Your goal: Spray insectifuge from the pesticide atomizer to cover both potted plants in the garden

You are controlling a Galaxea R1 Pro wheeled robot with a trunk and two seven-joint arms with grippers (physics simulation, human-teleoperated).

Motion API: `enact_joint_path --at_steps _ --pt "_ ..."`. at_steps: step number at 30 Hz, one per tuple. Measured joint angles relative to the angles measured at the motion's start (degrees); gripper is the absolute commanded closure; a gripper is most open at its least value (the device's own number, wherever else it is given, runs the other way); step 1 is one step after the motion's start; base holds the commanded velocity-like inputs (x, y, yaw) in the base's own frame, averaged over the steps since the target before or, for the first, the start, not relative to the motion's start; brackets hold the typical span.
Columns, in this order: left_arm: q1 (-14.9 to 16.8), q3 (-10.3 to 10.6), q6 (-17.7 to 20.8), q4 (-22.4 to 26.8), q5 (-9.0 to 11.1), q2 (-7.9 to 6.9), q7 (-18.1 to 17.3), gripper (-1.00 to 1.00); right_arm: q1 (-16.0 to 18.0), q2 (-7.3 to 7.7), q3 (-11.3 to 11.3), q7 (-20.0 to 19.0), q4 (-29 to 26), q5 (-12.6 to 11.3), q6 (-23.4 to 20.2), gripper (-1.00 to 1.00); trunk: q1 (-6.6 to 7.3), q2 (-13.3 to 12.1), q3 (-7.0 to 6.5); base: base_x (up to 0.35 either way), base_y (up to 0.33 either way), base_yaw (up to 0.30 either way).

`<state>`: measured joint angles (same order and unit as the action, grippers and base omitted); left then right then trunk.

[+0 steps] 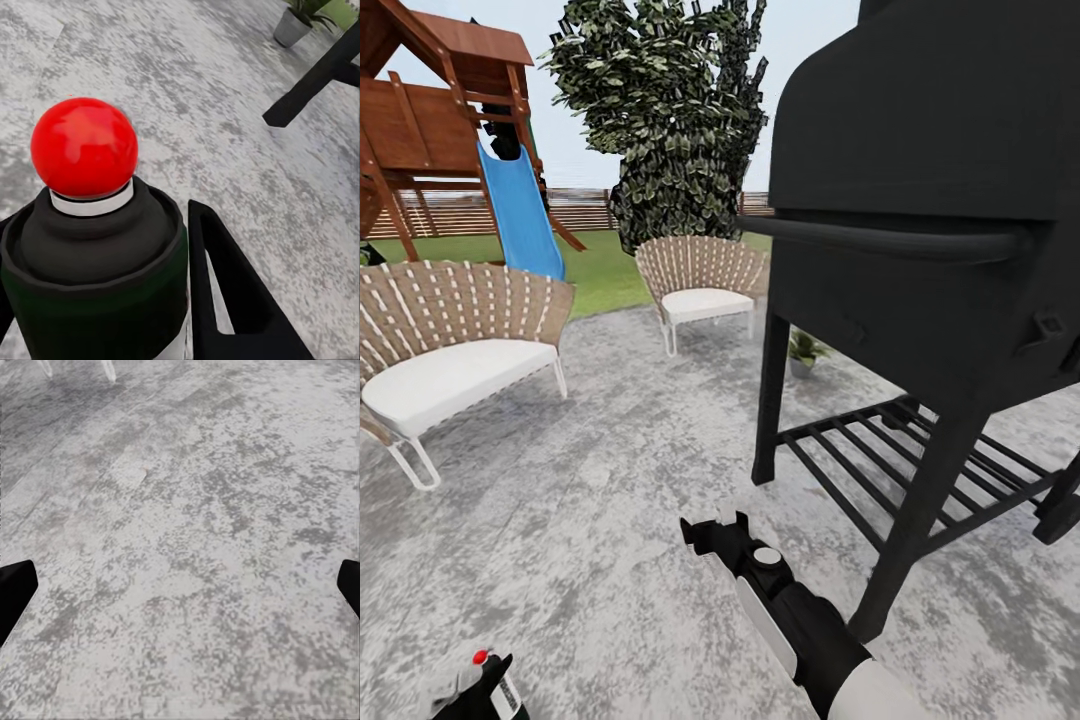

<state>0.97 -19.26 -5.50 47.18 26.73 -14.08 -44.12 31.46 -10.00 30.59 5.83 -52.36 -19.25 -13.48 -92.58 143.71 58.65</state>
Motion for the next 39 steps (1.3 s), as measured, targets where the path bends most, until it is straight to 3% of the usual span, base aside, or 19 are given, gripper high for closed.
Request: enact_joint_path --at_steps 6,13,19,39 --pt "0.00 0.09 0.18 -0.43 0.07 0.39 -0.12 1.00 0.00 0.00 -0.01 -0.35 -0.10 0.27 0.09 -1.00 0.00 0.00 0.00 0.284 0.175 0.000" --pt "0.00 1.81 1.66 -0.71 -0.09 0.45 0.37 1.00 0.00 0.00 0.07 0.06 -1.24 -0.04 0.31 -1.00 0.00 0.00 0.00 0.284 0.171 -0.022" --pt "0.01 1.87 1.48 -0.77 -1.43 0.45 0.32 1.00 0.00 0.00 0.00 0.46 -1.50 -0.04 0.18 -1.00 0.00 0.00 0.00 0.284 0.183 -0.009" --pt "0.02 1.77 1.81 -0.69 -1.49 0.37 1.09 1.00 -0.01 0.00 0.09 0.59 -1.34 0.36 0.21 -1.00 0.03 -0.01 -0.21 0.289 0.157 0.000"
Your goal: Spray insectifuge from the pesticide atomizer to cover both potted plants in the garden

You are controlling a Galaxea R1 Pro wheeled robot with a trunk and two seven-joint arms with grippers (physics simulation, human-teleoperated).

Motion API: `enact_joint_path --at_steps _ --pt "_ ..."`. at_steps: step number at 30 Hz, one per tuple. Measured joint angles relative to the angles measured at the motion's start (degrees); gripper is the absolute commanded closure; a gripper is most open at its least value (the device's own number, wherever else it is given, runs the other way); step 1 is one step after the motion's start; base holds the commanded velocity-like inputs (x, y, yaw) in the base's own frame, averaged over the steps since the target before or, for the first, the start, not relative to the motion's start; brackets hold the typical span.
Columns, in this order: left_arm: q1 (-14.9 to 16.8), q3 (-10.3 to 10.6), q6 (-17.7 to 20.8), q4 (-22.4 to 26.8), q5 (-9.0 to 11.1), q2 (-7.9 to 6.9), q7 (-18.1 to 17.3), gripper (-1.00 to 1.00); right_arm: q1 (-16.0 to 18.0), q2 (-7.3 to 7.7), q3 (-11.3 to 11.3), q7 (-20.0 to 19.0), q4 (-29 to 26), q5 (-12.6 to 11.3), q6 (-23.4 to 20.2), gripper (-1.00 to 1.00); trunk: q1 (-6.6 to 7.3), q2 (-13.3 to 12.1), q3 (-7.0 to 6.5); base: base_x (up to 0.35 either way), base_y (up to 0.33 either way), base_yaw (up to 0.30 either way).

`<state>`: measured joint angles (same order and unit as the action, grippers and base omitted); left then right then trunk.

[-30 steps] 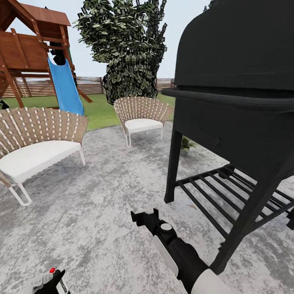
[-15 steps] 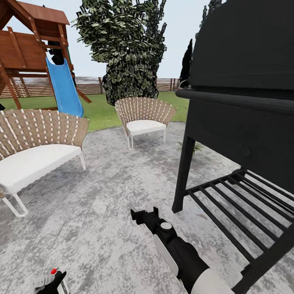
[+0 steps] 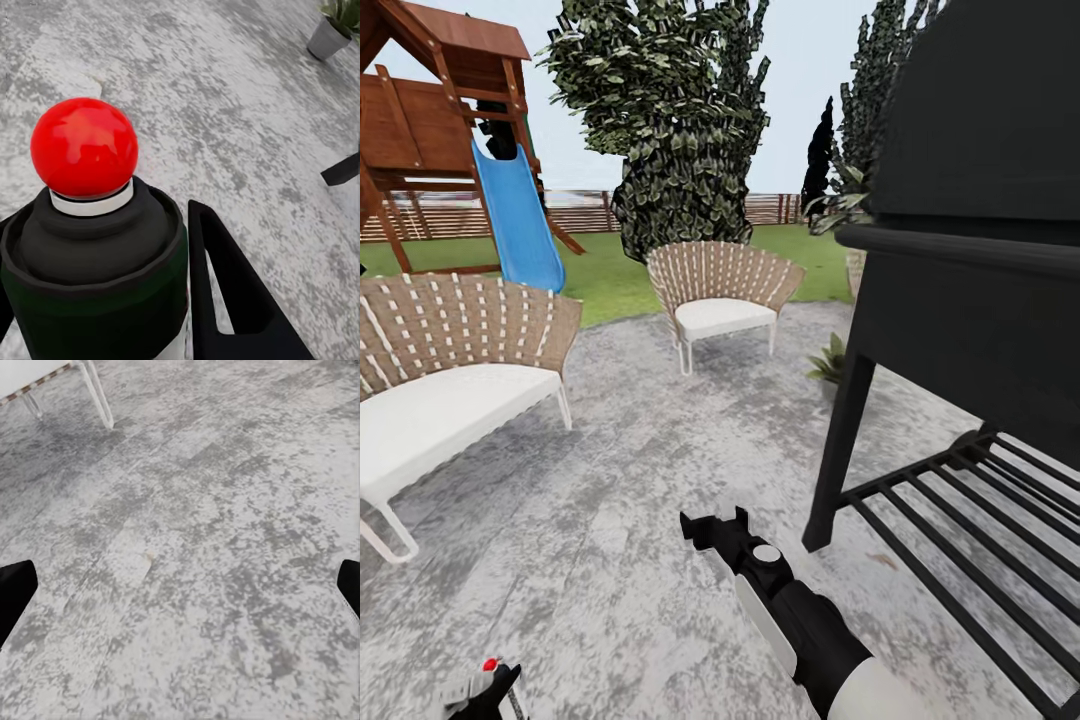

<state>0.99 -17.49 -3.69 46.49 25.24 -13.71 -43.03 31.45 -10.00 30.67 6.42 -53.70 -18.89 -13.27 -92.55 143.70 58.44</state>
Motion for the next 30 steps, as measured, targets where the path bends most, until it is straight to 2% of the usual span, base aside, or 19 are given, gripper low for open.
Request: enact_joint_path --at_steps 6,9,29,30 --pt "0.00 0.00 -0.04 0.00 0.01 0.00 1.26 1.00 0.01 0.00 -0.25 0.00 -0.06 -0.34 0.14 -1.00 0.00 0.00 -0.01 0.297 0.141 0.000" --pt "-0.01 0.00 0.01 0.00 0.00 0.02 1.32 1.00 0.00 0.00 -0.26 0.00 -0.08 -0.35 0.17 -1.00 0.05 -0.03 -0.44 0.297 0.142 0.000" --pt "0.03 0.09 -0.07 -0.04 -0.02 0.09 1.42 1.00 0.00 0.00 -0.50 -0.05 -0.26 -0.49 0.61 -1.00 0.05 -0.03 -0.45 0.297 0.151 -0.005" --pt "0.04 0.09 -0.07 -0.02 -0.01 0.09 1.40 1.00 -0.03 0.01 -2.08 -0.18 -0.73 -0.50 0.61 -1.00 0.05 -0.03 -0.45 0.297 0.154 0.000"
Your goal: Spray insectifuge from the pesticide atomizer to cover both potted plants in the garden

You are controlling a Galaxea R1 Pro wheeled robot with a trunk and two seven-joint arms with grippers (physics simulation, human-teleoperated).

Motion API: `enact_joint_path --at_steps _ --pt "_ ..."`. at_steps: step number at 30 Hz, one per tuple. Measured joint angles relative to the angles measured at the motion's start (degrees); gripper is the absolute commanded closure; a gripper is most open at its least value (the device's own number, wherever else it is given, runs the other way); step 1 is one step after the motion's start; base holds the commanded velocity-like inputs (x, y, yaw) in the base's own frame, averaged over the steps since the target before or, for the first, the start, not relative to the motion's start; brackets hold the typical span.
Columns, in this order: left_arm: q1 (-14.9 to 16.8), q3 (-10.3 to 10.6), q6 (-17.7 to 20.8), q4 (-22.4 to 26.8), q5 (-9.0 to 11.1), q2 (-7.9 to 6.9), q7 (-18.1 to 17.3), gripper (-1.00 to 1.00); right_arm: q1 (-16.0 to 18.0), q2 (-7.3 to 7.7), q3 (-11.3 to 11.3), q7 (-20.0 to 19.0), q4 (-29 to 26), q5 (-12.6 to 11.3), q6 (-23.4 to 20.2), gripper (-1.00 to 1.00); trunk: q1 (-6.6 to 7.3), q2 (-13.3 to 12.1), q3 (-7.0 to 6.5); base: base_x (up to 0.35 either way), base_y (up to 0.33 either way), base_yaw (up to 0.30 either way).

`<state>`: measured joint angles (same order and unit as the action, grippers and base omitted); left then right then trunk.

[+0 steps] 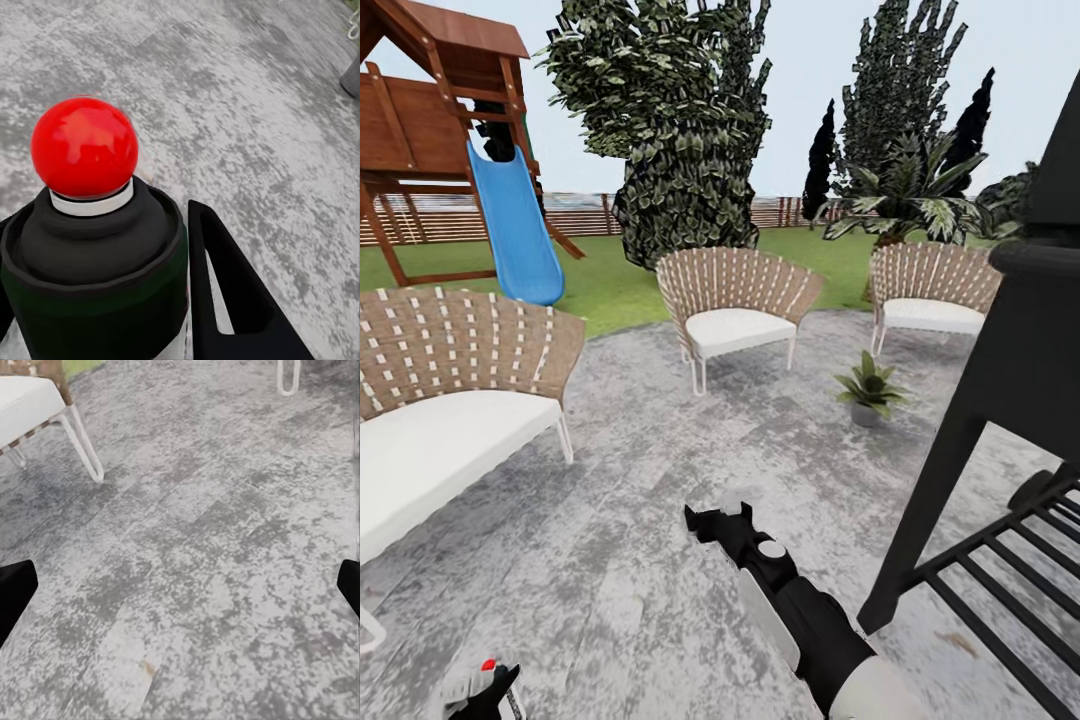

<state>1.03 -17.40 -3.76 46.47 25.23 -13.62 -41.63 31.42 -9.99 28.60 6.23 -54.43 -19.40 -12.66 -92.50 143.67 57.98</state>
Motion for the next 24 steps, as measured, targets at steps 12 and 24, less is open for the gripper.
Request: enact_joint_path --at_steps 12,24 --pt "0.03 1.84 0.09 -0.06 0.04 -0.01 0.07 1.00 -0.05 0.00 -2.67 -0.08 -1.37 0.05 -0.15 -1.00 0.00 0.00 0.00 0.293 0.194 -0.035" --pt "0.11 1.93 0.13 -0.06 0.07 0.00 0.10 1.00 -0.05 0.00 -2.73 -0.02 -1.05 -0.01 -0.29 -1.00 0.00 0.00 0.00 0.288 0.225 -0.252"
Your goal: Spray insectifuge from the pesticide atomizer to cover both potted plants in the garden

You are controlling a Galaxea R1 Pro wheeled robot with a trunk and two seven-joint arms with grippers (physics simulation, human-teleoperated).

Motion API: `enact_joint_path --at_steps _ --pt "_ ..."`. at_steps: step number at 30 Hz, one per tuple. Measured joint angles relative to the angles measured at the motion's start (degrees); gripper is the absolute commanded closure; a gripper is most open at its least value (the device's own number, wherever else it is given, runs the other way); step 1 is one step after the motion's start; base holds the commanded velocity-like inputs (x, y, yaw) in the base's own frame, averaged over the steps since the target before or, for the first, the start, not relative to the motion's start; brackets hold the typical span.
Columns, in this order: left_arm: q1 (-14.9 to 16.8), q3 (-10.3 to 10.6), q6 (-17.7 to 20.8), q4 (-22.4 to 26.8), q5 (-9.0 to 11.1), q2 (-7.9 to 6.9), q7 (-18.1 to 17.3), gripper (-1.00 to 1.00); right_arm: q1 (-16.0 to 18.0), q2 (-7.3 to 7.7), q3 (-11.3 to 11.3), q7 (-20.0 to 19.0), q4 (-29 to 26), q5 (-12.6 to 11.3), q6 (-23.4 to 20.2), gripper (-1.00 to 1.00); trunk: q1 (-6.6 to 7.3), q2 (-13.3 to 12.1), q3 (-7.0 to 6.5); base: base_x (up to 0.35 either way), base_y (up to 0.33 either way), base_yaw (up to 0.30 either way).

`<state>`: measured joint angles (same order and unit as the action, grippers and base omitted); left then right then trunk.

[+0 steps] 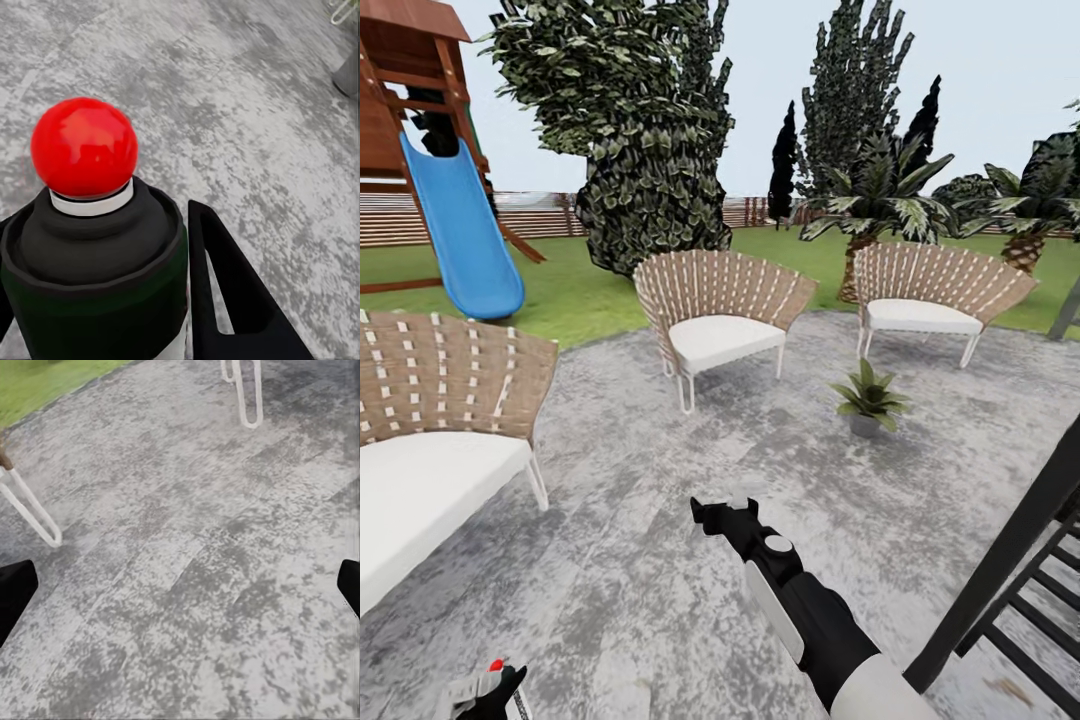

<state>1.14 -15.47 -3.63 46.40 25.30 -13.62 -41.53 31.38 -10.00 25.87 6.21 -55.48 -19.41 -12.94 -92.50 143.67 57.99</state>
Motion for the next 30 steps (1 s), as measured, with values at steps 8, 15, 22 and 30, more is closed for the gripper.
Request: enact_joint_path --at_steps 8,15,22,30 --pt "0.00 0.06 -0.04 -0.09 -0.01 0.00 0.08 1.00 0.00 0.00 -0.10 0.03 -0.07 -0.02 0.13 -1.00 0.00 0.00 0.00 0.296 0.140 -0.042" --pt "0.00 0.09 -0.09 -0.93 -0.07 0.00 0.08 1.00 0.00 0.00 -0.30 -0.02 0.03 -0.07 0.13 -1.00 0.00 0.00 0.00 0.320 0.005 0.000" --pt "0.09 1.58 -0.28 -0.97 -0.16 0.34 0.09 1.00 0.00 0.00 -0.25 0.42 -0.33 0.00 0.17 -1.00 0.00 0.00 0.00 0.322 0.007 0.000" --pt "0.09 1.62 -0.31 -0.97 -0.12 0.35 0.09 1.00 0.00 0.00 -1.76 0.38 -0.42 -0.02 -0.11 -1.00 0.00 0.00 0.00 0.323 0.001 -0.214"
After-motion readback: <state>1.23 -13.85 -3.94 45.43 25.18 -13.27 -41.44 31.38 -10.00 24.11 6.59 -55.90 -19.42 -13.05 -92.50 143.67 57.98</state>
